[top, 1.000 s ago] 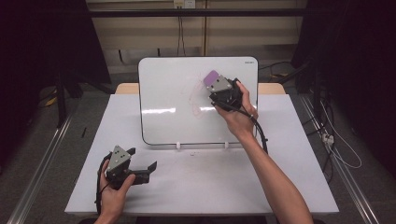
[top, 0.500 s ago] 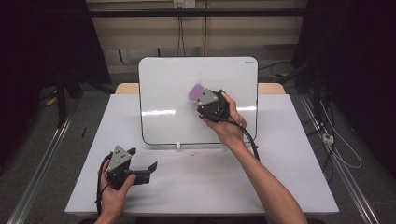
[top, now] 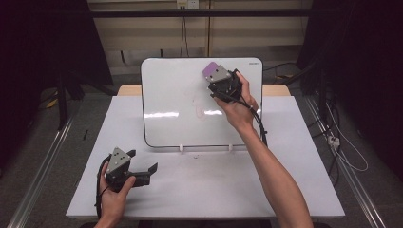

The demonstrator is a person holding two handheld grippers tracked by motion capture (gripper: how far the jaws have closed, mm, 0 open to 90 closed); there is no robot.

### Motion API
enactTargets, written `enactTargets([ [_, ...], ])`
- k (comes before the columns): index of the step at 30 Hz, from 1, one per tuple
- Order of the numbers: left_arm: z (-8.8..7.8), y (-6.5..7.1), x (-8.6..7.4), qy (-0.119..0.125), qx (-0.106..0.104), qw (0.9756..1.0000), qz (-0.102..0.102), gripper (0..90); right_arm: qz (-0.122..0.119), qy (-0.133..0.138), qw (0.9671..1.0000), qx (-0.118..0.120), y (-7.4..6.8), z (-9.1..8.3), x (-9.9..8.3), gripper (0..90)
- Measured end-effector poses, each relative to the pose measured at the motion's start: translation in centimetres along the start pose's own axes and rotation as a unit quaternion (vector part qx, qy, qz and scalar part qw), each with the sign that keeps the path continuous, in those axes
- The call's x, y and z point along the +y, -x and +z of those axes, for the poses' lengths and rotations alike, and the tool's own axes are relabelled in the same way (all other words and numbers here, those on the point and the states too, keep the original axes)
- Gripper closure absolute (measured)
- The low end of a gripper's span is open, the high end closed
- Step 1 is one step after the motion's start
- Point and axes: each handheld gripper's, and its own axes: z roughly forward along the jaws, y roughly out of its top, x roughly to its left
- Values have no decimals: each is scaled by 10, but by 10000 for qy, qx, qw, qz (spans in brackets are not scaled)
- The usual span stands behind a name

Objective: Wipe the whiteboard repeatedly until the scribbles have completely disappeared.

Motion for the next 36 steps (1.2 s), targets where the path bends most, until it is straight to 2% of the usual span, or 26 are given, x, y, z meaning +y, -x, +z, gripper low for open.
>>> enactTargets([
  [3, 0, 1, 0, 1, -23, 10000, -9, 60, -124, -25, 9999, -102, -4, 0, 1, 422],
  [5, 1, 1, 0, -3, -20, 10000, 6, 60, -204, -7, 9998, -76, -11, -1, 1, 422],
  [6, 1, 2, 1, 10, -21, 10000, -12, 60, -382, -7, 9992, -112, -17, -2, 2, 422],
  [10, 1, 2, 1, 10, -18, 10000, 41, 60, -640, 44, 9979, 12, -38, -4, 1, 422],
  [12, 1, 2, 1, 3, -18, 10000, 13, 59, -597, 96, 9980, 175, -47, -5, -1, 422],
  [16, 1, 1, 1, 2, -6, 10000, -5, 60, -689, 171, 9966, 425, -66, -7, -2, 422],
  [19, 0, 1, 1, -1, -4, 10000, 19, 60, -744, 191, 9957, 513, -74, -7, 0, 422],
  [20, 0, 1, 1, -1, -5, 10000, 18, 60, -682, 195, 9961, 535, -75, -6, 0, 422],
  [24, 1, 1, 0, -11, -12, 10000, 14, 59, -536, 187, 9958, 714, -70, -5, 0, 422],
  [26, 0, 1, 0, -5, -13, 10000, 12, 59, -368, 239, 9965, 716, -65, -3, 1, 422],
  [31, -1, 0, 0, -14, -14, 10000, 27, 60, -113, 257, 9980, 569, -42, 3, 8, 422],
  [36, -2, 1, -1, 8, -6, 10000, 7, 60, 110, 188, 9990, 396, -11, 8, 15, 422],
])
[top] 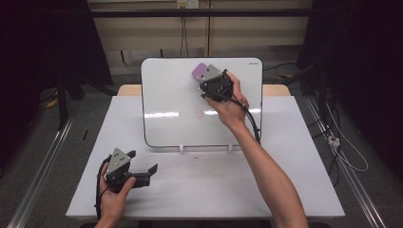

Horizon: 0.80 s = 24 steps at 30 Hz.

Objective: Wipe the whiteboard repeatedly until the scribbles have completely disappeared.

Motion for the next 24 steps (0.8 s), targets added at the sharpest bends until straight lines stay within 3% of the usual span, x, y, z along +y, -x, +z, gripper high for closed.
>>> enactTargets([
  [3, 0, -1, 0, 0, 19, 10000, -4, 60, 83, -39, 9998, -162, 15, 0, 4, 422],
  [6, 0, -1, 0, 2, 19, 10000, 0, 60, 20, -69, 9996, -260, 13, 1, 6, 422],
  [13, 0, 0, 1, -14, -2, 10000, 54, 60, -368, -18, 9993, -114, -26, 1, 3, 422],
  [17, 2, 1, 1, -6, 4, 10000, -8, 60, -471, 15, 9989, 63, -44, -1, 0, 422],
  [24, 2, 2, 1, -19, -6, 10000, 44, 60, -837, 47, 9958, 374, -82, -5, -7, 422],
])
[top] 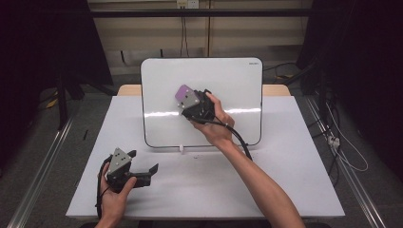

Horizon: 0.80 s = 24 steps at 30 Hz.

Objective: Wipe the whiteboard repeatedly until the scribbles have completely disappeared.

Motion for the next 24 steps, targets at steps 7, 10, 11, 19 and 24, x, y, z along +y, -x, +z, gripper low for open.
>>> enactTargets([
  [7, -1, -2, -1, 0, 11, 10000, -28, 60, 146, 26, 9999, 28, 6, -2, -5, 422],
  [10, -2, -2, -1, 20, 18, 10000, -40, 60, 377, 42, 9992, -84, 21, -4, -11, 422],
  [11, -2, -2, -1, 27, 18, 10000, -37, 60, 436, 27, 9990, -112, 27, -5, -13, 422],
  [19, -1, -2, -1, 3, 28, 10000, -19, 60, 847, -86, 9950, -522, 72, -15, -32, 422],
  [24, 0, -3, 0, -27, 22, 10000, 10, 60, 737, -136, 9954, -596, 64, -17, -36, 422],
])
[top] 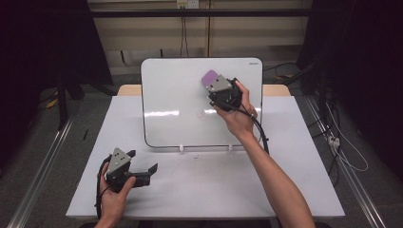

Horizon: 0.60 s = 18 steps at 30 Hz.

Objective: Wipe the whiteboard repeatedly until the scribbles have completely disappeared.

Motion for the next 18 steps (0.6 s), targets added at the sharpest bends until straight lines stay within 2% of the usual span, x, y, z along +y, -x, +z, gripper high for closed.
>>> enactTargets([
  [8, 1, 2, 1, 19, -13, 10000, 29, 60, -147, 56, 9998, 133, -30, -4, -7, 422],
  [15, 0, 2, 1, 45, 26, 10000, -5, 60, -304, 125, 9986, 413, -61, -7, -11, 422],
  [17, 0, 2, 1, 55, 22, 10000, -19, 60, -387, 143, 9983, 412, -65, -8, -12, 422],
  [18, 0, 2, 1, 45, 20, 10000, 5, 60, -348, 156, 9983, 442, -65, -8, -12, 422],
])
